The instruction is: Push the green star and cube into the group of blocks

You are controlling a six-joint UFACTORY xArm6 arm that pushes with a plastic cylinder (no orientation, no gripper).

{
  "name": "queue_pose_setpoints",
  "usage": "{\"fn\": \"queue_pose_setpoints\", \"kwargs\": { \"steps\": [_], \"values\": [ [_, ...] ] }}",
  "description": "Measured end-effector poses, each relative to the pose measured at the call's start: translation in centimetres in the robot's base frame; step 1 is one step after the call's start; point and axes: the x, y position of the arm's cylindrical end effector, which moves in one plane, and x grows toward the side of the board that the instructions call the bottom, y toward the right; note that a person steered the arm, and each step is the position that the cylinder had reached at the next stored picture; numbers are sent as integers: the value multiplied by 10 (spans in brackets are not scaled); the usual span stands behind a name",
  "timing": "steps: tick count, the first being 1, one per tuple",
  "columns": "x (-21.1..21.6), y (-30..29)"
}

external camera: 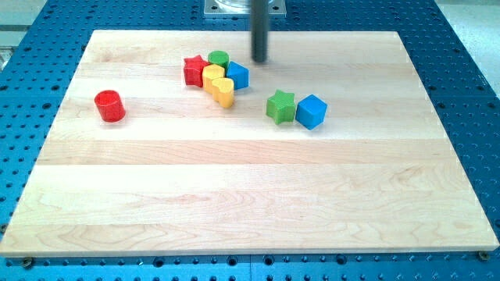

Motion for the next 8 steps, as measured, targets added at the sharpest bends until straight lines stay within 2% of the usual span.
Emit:
{"fn": "queue_pose_setpoints", "kwargs": {
  "steps": [1,2,3,4,6,8],
  "values": [
    [55,75],
    [158,64],
    [171,13],
    [161,-27],
    [119,-49],
    [119,-30]
  ]
}}
